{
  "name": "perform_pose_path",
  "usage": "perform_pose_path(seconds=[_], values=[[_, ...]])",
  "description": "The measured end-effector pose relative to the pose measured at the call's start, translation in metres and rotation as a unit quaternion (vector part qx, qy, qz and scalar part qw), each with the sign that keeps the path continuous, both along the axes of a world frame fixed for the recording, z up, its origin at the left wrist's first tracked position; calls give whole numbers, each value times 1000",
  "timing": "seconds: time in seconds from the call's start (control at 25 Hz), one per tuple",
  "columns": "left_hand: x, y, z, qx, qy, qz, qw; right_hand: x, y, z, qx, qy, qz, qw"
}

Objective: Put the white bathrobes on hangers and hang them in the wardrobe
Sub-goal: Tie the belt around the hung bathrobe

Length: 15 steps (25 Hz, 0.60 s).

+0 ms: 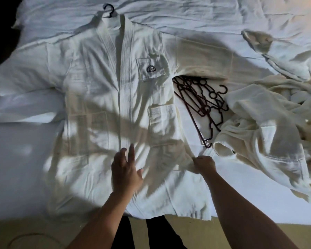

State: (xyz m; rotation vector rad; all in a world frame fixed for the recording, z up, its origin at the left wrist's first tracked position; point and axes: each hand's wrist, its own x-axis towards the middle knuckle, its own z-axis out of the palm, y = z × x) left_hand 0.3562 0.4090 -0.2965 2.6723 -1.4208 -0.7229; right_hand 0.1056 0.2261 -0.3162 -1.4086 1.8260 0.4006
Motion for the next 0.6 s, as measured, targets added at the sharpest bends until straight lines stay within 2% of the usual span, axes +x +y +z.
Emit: perform_pose_path(seconds=[0.12,0.2,0.32,0.48,0.56,0.6], values=[[-15,9,-11,70,63,-163,982,-6,3,11,-39,-41,-136,989],[-19,21,-19,128,80,-181,972,-8,13,16,-67,-71,-162,982],[-18,24,-30,143,78,-177,971,-11,18,20,-32,-122,-145,981],[-18,1,-14,165,97,-163,968,-11,13,32,78,-262,-123,954],[-18,-16,-10,183,123,-137,966,-6,16,26,57,-259,-52,963],[-19,-24,-9,186,138,-117,966,-3,16,21,23,-215,6,976]])
